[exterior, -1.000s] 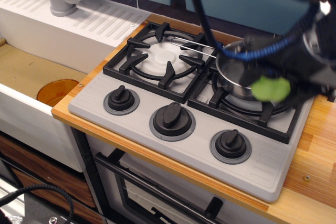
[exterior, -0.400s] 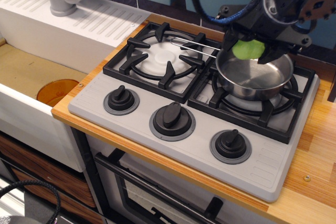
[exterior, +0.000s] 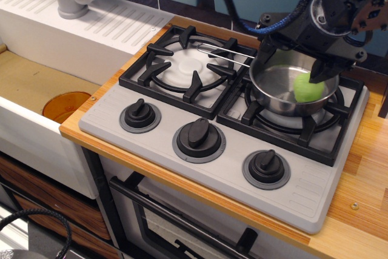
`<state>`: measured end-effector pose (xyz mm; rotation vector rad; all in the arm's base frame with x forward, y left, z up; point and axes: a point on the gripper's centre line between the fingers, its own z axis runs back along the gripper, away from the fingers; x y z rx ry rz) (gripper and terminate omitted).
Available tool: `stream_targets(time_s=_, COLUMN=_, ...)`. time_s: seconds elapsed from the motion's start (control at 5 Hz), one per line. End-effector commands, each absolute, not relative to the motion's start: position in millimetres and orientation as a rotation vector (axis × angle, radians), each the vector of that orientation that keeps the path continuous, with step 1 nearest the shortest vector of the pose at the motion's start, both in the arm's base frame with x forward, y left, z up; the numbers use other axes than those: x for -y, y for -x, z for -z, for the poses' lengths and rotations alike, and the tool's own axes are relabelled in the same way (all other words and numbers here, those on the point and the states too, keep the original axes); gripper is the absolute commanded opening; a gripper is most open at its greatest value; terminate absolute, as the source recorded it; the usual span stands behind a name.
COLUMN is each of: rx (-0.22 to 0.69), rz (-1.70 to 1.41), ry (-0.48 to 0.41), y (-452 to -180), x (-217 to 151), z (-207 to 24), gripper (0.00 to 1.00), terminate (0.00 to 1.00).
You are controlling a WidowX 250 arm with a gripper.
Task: Put pot or pan on stove and put cauliflower in pot or pan
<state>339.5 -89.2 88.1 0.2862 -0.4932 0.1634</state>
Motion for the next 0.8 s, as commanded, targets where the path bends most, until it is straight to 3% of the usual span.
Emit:
stream_targets(time_s=0.0, rx=0.482, rz=-0.16, ry=-0.271, y=-337.1, x=94.0, z=-122.7, gripper=1.0, terminate=0.0)
stream_targets(time_s=0.6, rx=0.488, rz=-0.036, ry=-0.173, y=-344.3, x=20.4, z=-138.4, gripper=1.0, terminate=0.0)
